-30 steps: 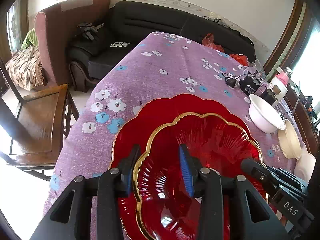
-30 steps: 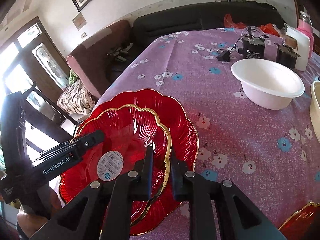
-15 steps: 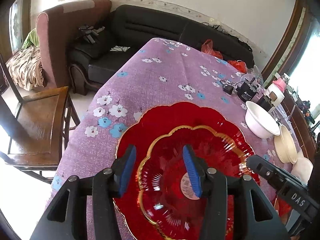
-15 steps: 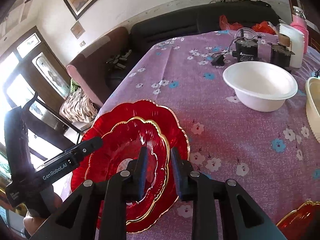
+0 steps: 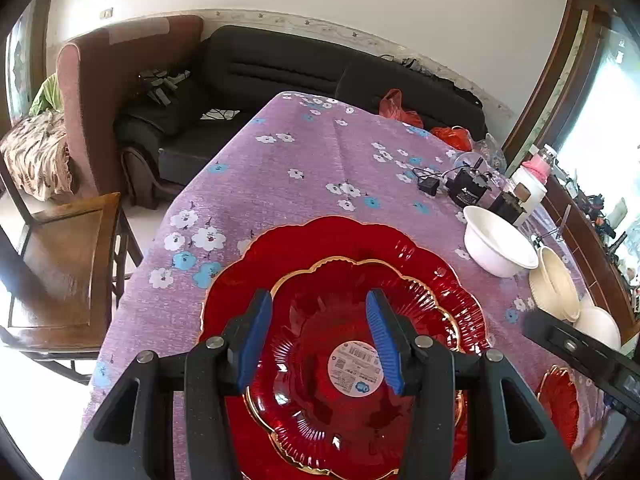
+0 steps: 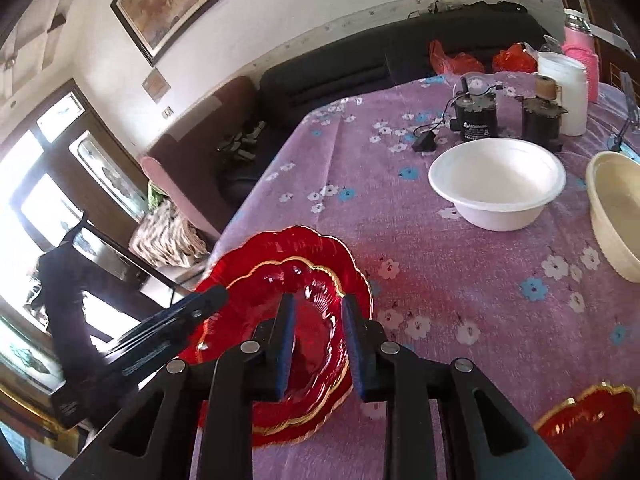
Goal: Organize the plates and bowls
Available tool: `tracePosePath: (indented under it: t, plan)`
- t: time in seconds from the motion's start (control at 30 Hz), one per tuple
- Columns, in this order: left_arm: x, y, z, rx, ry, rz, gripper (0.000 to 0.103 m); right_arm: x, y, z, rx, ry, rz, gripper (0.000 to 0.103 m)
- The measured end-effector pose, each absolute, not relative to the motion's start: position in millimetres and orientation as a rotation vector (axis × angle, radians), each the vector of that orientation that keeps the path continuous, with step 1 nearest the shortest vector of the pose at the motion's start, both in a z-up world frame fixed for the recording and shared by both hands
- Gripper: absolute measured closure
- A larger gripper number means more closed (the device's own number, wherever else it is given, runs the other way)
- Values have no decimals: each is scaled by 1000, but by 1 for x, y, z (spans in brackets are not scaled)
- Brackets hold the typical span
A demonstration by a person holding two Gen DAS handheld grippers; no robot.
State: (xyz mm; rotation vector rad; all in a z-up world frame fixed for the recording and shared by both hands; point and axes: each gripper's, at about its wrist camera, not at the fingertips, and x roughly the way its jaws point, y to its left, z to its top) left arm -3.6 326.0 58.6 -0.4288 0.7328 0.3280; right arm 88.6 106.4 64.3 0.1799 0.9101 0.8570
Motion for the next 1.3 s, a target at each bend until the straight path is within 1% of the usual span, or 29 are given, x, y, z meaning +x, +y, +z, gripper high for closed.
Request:
tracePosePath:
  t: [0.1, 0.3, 0.43, 0.6, 0.63, 0.67, 0.87, 1.03, 1.07, 1.1, 1.13, 1.17, 1.3]
  plan:
    - [-4, 326, 58, -432, 725, 321, 55, 78, 83, 66, 177, 897, 848, 68]
    - [-2, 315, 59, -412, 705, 283, 55, 59, 19, 55, 192, 933, 821, 68]
    - [-4, 299, 68, -399, 707, 245, 55, 49, -51, 48, 198, 938, 739, 68]
    - [-12, 250, 84, -357, 746, 125, 54, 52, -146, 30, 264, 966, 554, 69]
    - [-13, 234, 83, -364, 771, 66, 51, 55, -160, 24, 271, 982, 524, 68]
    - [-12, 221, 81, -377, 794, 12, 49, 58, -171, 16, 278, 1006, 499, 68]
    - [3, 129, 54, -334, 953, -201, 49, 64, -188, -9, 400, 1089, 568, 68]
    - [17, 100, 23, -314, 1033, -187, 50, 60, -175, -10, 376, 1094, 608, 69]
    - [21, 96, 16, -306, 1049, -183, 58, 59, -173, -11, 361, 1096, 604, 73]
    - [23, 93, 12, -303, 1060, -183, 66, 58, -170, -13, 339, 1106, 603, 88]
    - [24, 88, 10, -284, 1055, -177, 75, 58, -167, -15, 338, 1115, 615, 94]
    - [24, 81, 11, -253, 1042, -165, 77, 59, -163, -17, 335, 1124, 617, 94]
    - [24, 73, 21, -246, 1019, -148, 77, 58, -156, -11, 294, 1105, 590, 94]
